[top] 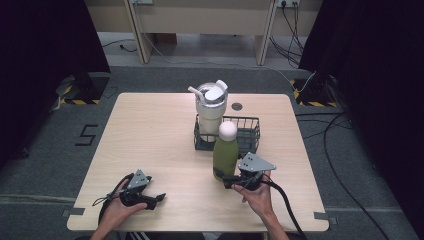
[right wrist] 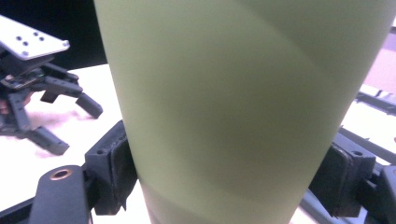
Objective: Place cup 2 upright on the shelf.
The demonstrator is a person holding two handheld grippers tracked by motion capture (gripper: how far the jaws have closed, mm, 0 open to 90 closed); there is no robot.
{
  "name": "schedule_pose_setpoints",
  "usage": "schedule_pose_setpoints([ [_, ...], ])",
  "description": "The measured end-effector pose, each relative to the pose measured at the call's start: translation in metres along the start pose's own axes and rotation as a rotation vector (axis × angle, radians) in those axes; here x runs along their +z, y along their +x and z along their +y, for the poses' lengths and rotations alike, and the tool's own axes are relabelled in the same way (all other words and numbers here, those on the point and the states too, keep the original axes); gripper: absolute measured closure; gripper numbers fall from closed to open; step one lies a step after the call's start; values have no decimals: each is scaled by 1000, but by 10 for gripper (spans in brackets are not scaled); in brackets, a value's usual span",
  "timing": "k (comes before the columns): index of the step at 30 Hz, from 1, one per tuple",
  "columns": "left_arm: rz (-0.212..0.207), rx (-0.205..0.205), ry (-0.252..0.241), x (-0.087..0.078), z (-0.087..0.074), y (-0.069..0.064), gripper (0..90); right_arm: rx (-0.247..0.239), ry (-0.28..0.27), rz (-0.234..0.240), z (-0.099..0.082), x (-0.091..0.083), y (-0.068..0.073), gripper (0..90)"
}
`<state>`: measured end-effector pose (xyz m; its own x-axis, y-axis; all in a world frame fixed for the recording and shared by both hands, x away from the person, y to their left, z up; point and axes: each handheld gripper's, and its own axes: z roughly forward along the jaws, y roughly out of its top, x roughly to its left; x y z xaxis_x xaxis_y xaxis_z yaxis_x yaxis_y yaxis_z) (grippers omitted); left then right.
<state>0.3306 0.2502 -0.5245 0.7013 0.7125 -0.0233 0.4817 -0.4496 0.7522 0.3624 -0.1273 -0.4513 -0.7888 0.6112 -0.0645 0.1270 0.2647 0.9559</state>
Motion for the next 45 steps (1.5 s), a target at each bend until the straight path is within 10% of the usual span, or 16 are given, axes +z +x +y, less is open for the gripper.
schedule_pose_setpoints([
  [45, 1, 0, -1, 0, 0, 0, 140, 46, -8, -149, 76, -12, -80, 209],
])
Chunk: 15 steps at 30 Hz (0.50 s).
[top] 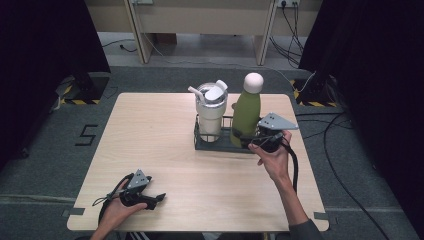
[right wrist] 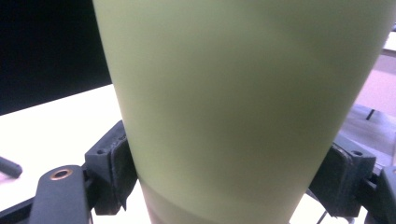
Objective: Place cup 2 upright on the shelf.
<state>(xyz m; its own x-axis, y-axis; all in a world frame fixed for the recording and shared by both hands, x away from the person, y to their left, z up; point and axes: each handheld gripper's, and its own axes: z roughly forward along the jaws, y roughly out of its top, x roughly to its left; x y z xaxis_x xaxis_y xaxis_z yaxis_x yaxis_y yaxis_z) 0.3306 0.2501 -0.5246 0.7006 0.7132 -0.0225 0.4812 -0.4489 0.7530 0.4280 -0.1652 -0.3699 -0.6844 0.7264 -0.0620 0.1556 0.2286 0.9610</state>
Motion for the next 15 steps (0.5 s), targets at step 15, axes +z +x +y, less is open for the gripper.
schedule_pose_setpoints([
  [15, -1, 0, 0, 0, 0, 0, 139, 4, 23, -60, 0, 34, -28, 209],
])
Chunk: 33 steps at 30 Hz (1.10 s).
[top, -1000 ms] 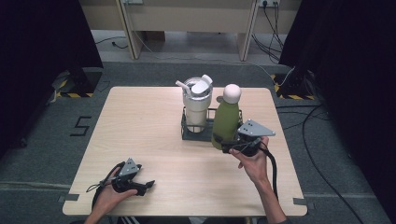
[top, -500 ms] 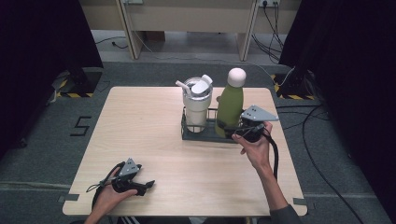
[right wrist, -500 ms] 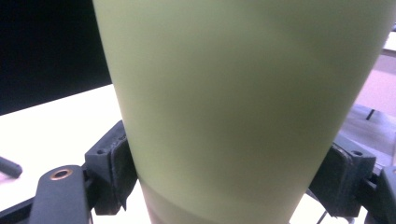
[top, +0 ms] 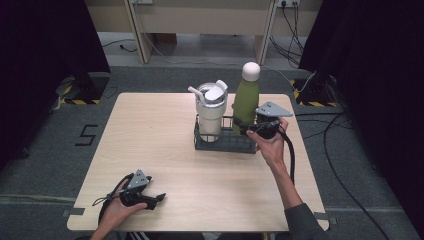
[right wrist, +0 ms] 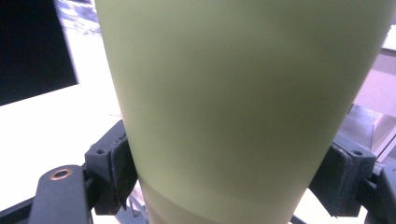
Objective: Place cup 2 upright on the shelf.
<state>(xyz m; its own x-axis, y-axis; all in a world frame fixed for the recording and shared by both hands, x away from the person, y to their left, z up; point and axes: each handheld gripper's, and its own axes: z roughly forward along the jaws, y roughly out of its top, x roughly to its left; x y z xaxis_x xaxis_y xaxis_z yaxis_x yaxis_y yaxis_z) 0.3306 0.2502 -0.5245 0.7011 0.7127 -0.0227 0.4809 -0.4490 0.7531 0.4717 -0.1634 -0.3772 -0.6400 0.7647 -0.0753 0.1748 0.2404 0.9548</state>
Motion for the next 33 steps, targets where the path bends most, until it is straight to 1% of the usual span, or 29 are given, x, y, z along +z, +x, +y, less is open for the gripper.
schedule_pose_setpoints([
  [3, 0, -1, 0, 0, 0, 0, 140, 5, 1, -4, -2, 5, -2, 209],
  [5, 0, -1, 0, 0, 0, 0, 140, 22, 0, -8, -5, 9, -4, 209],
  [6, 0, -1, 0, 0, 0, 0, 140, 24, -3, -13, -6, 13, -5, 209],
  [9, 0, 0, 0, 0, 0, 0, 140, 23, 0, -20, -8, 16, -7, 209],
  [14, -1, 0, 2, 0, 0, 0, 140, 36, 13, -34, -13, 24, -12, 209],
  [23, 0, -1, 0, 0, 0, 0, 140, 44, 16, -39, -19, 31, -14, 209],
  [27, 0, -1, 0, 0, 0, 0, 140, 42, 26, -45, -24, 33, -14, 209],
  [29, 0, -1, 0, 0, 0, 0, 140, 59, 35, -46, -28, 34, -16, 209],
  [33, 1, -1, 0, 0, 0, 0, 140, 62, 41, -57, -35, 35, -20, 209],
])
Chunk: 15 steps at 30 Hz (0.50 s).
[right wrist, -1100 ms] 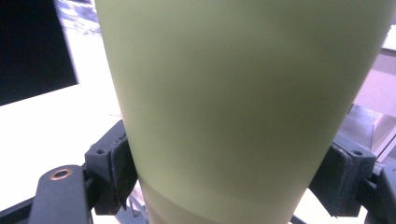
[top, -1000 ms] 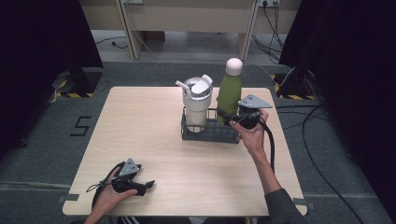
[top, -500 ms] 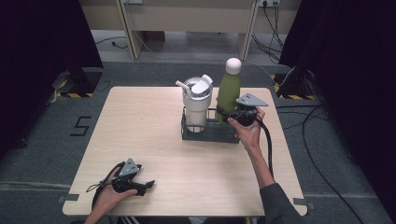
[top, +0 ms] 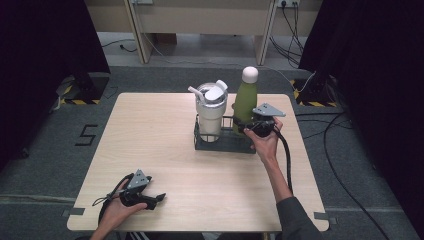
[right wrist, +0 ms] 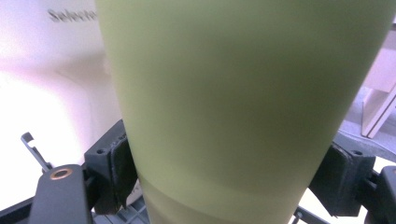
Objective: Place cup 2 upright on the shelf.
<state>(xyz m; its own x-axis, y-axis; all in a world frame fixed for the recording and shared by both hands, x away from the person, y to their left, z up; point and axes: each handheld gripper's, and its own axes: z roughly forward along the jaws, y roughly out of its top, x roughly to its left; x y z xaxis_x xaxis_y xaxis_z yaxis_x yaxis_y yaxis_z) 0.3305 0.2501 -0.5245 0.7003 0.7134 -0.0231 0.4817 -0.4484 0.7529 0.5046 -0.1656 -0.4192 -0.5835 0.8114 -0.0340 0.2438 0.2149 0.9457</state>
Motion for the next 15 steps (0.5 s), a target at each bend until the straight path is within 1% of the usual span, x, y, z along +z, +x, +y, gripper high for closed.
schedule_pose_setpoints([
  [2, -1, 0, 0, 0, 0, 0, 140, 7, 0, -1, -3, 1, -1, 209],
  [8, -2, -1, 0, 0, 0, 0, 140, 1, 6, 0, -7, 3, -1, 209],
  [9, -1, -1, -1, 0, 0, 0, 140, 9, 4, 2, -8, 4, 0, 209],
  [15, 0, -1, -1, 0, 0, 0, 140, 15, 11, 0, -15, 8, -1, 208],
])
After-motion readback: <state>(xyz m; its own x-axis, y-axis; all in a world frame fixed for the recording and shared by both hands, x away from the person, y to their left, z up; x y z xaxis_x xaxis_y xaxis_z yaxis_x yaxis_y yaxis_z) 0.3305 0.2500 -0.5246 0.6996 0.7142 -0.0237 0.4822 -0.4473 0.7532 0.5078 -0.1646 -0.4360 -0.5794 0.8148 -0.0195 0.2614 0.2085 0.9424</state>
